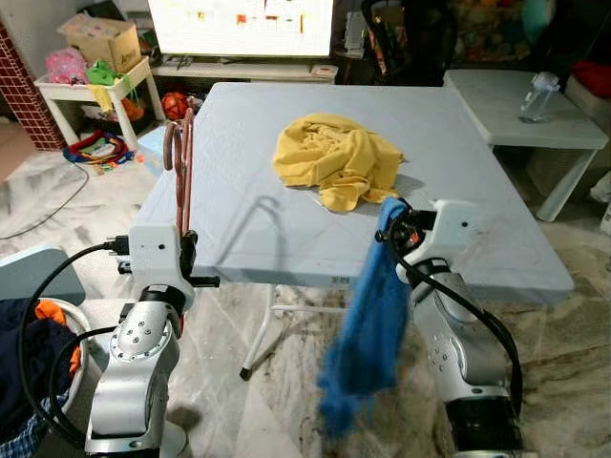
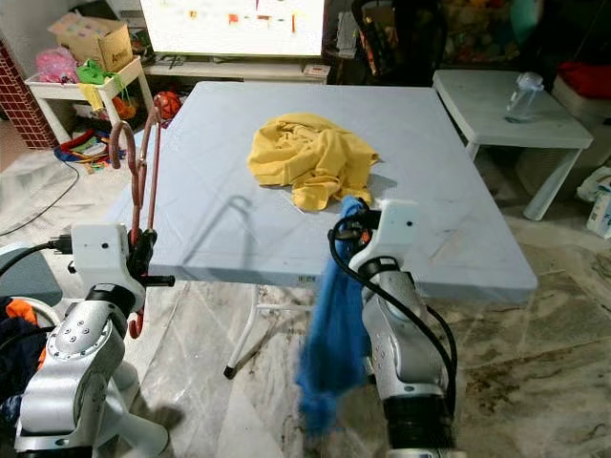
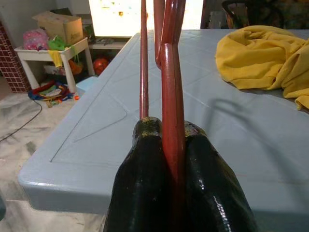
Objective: Hang hanger
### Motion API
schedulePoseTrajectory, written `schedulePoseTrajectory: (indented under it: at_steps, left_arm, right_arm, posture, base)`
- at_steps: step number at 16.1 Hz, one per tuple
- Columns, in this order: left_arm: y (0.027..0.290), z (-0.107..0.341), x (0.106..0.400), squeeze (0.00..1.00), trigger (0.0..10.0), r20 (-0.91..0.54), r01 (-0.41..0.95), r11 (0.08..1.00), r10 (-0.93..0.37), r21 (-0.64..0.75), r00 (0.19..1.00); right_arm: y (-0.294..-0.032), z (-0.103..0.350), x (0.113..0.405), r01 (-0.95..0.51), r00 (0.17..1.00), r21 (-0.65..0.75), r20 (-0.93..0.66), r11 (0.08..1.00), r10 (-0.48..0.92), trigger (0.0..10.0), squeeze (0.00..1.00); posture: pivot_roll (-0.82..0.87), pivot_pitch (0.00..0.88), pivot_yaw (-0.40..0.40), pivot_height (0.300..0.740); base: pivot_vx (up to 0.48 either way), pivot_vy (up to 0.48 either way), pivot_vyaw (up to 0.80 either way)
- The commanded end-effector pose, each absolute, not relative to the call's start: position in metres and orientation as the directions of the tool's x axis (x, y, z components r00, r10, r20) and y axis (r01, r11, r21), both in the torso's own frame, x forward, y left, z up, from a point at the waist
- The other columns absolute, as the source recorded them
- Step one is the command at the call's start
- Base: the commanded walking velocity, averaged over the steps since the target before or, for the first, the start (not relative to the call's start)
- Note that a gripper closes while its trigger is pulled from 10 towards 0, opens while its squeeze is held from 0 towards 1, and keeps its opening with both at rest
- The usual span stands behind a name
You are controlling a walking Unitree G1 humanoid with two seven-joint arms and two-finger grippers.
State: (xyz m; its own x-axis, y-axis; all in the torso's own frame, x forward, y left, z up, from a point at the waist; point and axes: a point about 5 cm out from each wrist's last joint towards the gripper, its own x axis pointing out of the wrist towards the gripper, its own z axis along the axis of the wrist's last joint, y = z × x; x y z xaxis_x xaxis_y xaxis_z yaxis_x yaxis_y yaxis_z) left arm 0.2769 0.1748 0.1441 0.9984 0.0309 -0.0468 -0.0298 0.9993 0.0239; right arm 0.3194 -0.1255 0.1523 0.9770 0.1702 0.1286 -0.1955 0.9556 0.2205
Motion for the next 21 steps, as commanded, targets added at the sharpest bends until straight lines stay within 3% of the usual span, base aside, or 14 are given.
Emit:
schedulePoseTrajectory:
  at_steps: [1, 13, 21]
  left_arm:
    - [0.174, 0.149, 0.276, 0.00, 10.0, -0.020, -0.027, 0.999, 0.027, 0.025, 0.999]
    - [0.172, 0.173, 0.279, 0.00, 10.0, 0.067, -0.024, 0.999, 0.021, 0.042, 0.998]
    - [0.169, 0.172, 0.279, 0.00, 10.0, 0.069, -0.044, 0.998, 0.040, 0.046, 0.997]
  right_arm:
    - [-0.126, 0.161, 0.322, -0.210, 0.970, 0.204, 0.168, 0.956, 0.178, 10.0, 0.00]
    - [-0.127, 0.186, 0.336, -0.240, 0.947, 0.096, 0.242, 0.966, 0.211, 10.0, 0.00]
    - [-0.129, 0.187, 0.339, -0.252, 0.941, 0.045, 0.246, 0.967, 0.234, 10.0, 0.00]
  posture:
    - [0.15, 0.000, -0.050, 0.740]
    - [0.13, 0.006, -0.090, 0.740]
    - [0.13, 0.005, -0.107, 0.740]
  base:
    - [0.315, 0.000, 0.00]
    - [0.419, 0.000, 0.00]
    - [0.032, 0.030, 0.00]
